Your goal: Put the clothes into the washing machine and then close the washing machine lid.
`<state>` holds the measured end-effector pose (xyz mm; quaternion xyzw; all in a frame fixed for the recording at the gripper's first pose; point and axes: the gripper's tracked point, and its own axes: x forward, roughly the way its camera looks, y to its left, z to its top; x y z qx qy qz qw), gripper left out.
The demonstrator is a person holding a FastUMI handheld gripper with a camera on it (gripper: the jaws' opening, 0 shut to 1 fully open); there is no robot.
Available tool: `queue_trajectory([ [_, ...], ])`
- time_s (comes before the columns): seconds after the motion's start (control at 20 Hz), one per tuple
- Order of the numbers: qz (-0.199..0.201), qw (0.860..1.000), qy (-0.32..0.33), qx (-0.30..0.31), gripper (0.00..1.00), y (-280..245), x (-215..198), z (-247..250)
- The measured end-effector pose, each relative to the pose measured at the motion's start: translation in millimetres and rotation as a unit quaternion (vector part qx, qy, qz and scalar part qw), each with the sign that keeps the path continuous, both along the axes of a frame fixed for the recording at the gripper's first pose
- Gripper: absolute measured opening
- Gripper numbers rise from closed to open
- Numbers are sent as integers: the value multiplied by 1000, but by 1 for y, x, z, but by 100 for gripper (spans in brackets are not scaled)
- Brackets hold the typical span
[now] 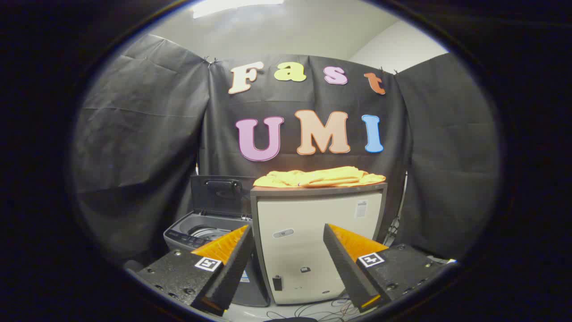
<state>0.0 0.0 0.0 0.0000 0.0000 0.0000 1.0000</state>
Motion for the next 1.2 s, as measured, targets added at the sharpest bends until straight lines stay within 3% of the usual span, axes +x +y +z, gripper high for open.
queue_trajectory([
  [0.75, -12, 999, 1, 30, 96, -10, 13, 2],
  [1.2, -17, 999, 1, 47, 96, -34, 96, 46],
])
